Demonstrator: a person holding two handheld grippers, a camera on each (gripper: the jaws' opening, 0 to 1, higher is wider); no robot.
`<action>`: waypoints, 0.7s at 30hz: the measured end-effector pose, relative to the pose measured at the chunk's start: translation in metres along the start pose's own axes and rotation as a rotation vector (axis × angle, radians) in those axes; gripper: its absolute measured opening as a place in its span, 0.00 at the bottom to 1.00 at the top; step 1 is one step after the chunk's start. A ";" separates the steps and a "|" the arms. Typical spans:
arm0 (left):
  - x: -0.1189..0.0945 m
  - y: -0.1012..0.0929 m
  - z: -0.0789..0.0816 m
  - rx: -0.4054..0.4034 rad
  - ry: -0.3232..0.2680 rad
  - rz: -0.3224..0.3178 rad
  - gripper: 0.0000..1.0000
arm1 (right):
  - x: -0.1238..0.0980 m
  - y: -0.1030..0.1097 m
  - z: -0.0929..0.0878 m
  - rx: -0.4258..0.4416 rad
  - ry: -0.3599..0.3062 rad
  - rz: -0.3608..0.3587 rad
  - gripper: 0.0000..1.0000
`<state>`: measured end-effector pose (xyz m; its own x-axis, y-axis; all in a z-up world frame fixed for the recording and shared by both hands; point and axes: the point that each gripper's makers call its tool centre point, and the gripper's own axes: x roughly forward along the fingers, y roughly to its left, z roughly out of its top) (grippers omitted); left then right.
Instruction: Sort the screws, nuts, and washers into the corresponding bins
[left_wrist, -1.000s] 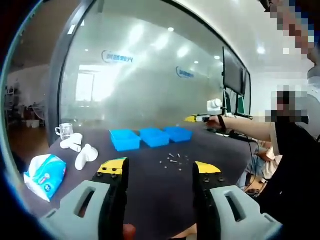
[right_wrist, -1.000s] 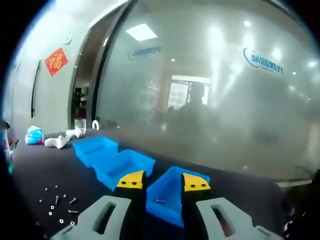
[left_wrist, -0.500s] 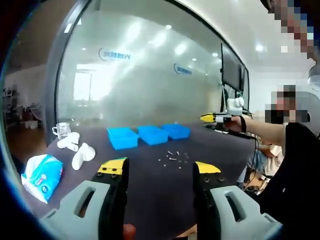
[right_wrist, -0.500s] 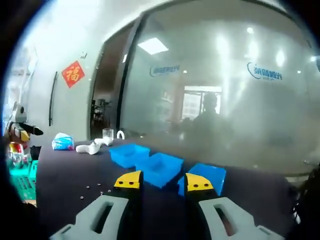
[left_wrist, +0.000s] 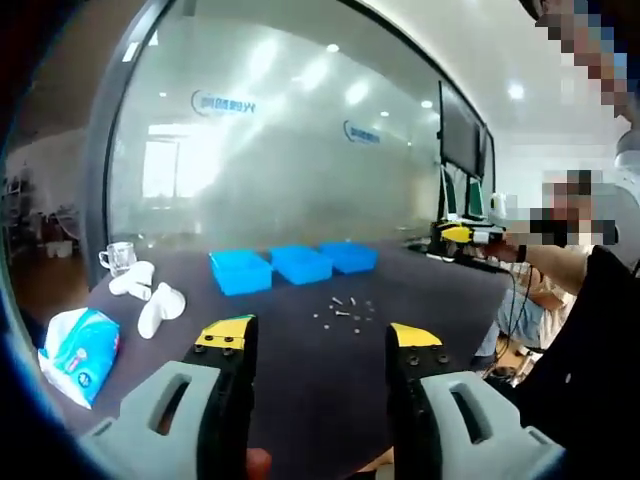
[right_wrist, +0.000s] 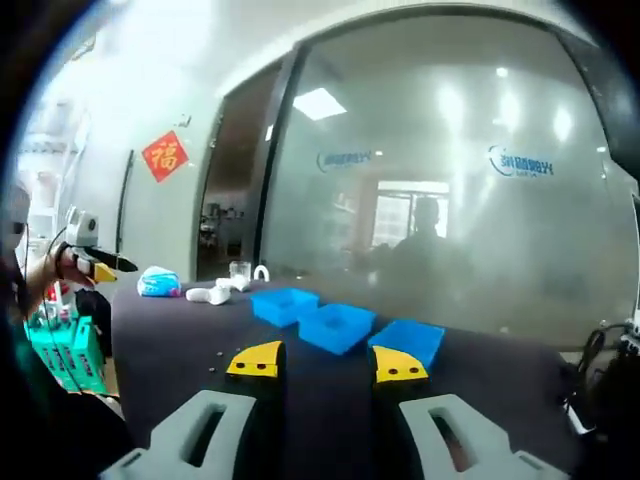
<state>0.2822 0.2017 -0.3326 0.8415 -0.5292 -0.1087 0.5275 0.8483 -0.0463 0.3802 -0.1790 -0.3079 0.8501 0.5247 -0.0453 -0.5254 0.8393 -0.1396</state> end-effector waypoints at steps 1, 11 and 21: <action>0.000 -0.001 -0.001 0.000 0.004 -0.004 0.51 | -0.005 0.000 -0.001 0.004 0.000 -0.003 0.29; 0.002 -0.003 -0.006 0.010 0.036 -0.017 0.51 | -0.044 0.017 -0.023 0.026 0.021 0.004 0.30; 0.003 -0.004 -0.005 0.012 0.038 -0.018 0.51 | -0.053 0.030 -0.035 0.051 0.040 0.016 0.31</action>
<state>0.2822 0.1971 -0.3376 0.8267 -0.5435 -0.1457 0.5444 0.8380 -0.0372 0.3200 -0.1865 -0.3444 0.8420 0.5325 -0.0866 -0.5389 0.8377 -0.0885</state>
